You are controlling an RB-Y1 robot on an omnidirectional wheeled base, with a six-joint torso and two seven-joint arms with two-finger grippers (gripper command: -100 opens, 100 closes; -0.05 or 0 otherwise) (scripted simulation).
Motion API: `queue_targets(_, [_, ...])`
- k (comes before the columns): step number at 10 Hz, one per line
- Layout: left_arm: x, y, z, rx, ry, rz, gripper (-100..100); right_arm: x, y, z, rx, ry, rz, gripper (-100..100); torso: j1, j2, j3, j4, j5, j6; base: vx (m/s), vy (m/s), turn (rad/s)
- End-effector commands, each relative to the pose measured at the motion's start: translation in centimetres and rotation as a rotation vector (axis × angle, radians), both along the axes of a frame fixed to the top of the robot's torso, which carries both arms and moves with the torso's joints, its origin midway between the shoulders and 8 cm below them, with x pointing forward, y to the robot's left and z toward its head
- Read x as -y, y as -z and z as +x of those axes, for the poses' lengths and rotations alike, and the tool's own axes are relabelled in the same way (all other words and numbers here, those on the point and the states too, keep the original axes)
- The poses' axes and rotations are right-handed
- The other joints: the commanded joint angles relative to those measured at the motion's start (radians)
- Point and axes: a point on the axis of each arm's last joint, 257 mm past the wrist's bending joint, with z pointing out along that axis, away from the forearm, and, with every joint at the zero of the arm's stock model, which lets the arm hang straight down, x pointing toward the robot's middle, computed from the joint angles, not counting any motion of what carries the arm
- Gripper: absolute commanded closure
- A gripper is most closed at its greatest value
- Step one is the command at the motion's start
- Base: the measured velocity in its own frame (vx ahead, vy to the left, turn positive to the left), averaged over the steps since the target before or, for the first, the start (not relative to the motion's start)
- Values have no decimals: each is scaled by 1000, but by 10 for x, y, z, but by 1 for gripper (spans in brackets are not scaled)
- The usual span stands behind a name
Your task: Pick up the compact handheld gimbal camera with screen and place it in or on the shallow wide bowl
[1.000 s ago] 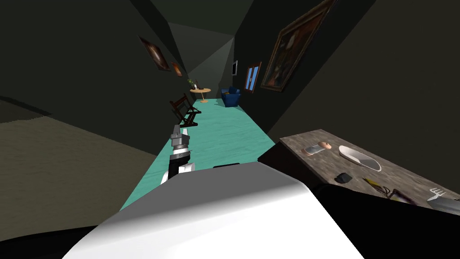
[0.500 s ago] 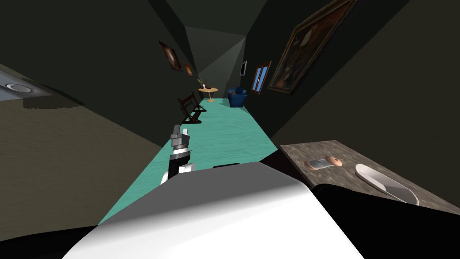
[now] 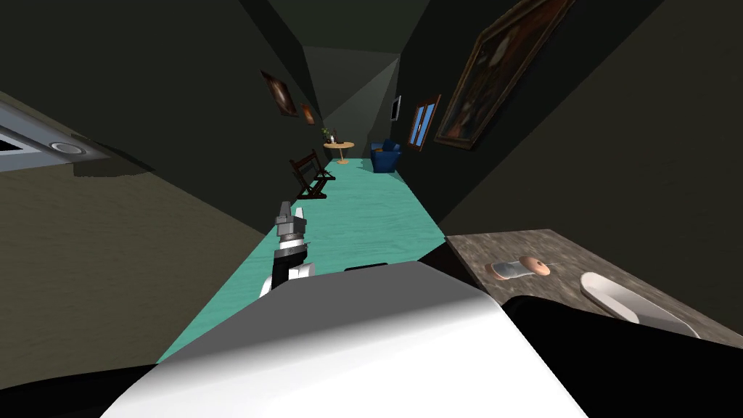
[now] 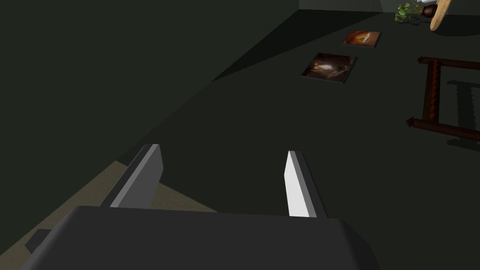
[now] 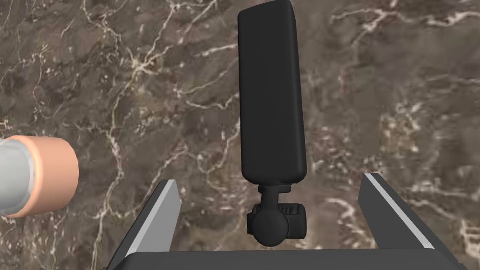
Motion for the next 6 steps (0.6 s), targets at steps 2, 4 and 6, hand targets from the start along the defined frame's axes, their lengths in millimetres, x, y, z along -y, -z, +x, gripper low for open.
queue_targets(2, [0, 0, 0, 0, 0, 0, 0, 0, 10, -2, -3, 8, -2, -100, 0, 0, 0, 0, 0, 0, -1, -27, 38])
queue_targets(4, [0, 0, 0, 0, 0, 0, 0, 1, 8, -2, -3, 6, -2, 100, 2, -1, 0, 0, 1, 0, 0, -6, 3])
queue_targets(6, [0, 0, 0, 0, 0, 0, 0, 0, 8, -2, -5, 7, -1, 100, 3, -1, 0, 0, 1, 0, 0, 0, 0])
